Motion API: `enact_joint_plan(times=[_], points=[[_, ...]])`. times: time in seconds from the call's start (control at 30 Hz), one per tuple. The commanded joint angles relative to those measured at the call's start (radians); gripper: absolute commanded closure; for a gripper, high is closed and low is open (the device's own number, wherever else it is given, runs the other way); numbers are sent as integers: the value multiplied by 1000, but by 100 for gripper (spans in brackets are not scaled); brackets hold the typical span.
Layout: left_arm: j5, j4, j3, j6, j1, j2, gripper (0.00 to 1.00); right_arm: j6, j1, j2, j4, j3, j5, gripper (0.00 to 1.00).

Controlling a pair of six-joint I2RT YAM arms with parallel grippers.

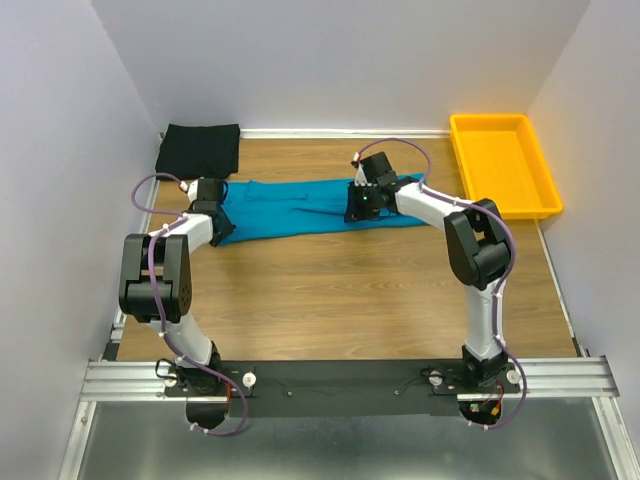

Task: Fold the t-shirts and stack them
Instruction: Fold the tshirt

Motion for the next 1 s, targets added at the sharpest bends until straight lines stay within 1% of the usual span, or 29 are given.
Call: enact_joint_plan(times=[0.0, 0.03, 0.07, 0.23, 0.37, 0.47, 0.53, 0.6, 0.67, 0.7, 0.77, 0.8, 0.87, 0.97], points=[[15, 11, -49, -17, 7, -14, 75, -6, -24, 42, 0, 42, 62, 76], [15, 13, -56, -17, 6, -21, 75, -7, -29, 48, 0, 45, 67, 76], [15, 13, -63, -15, 33, -24, 75, -10, -38, 59, 0, 51, 74, 76], [18, 14, -98, -11, 43, -41, 75, -15, -81, 96, 0, 112, 142, 76], [18, 17, -110, -4, 44, -45, 75, 43, -138, 143, 0, 206, 203, 75], [16, 20, -112, -1, 46, -45, 75, 89, -170, 154, 0, 237, 216, 73], [18, 20, -113, -1, 46, -47, 75, 88, -179, 145, 0, 243, 248, 72], [22, 23, -113, -1, 46, -47, 75, 69, -190, 117, 0, 220, 256, 71], [22, 25, -112, 2, 46, -45, 75, 11, -193, 65, -2, 194, 220, 70], [24, 26, -110, 2, 46, -47, 75, -3, -193, 47, 0, 174, 179, 69], [25, 30, -110, 2, 46, -48, 75, -41, -187, -5, -2, 104, 124, 64], [25, 30, -110, 2, 46, -48, 75, -58, -179, -25, -5, 80, 122, 62], [22, 26, -110, 6, 46, -53, 75, -110, -158, -55, -13, 6, 169, 60], [-10, 5, -109, 5, 46, -56, 75, -165, -144, -91, -22, -47, 197, 59]])
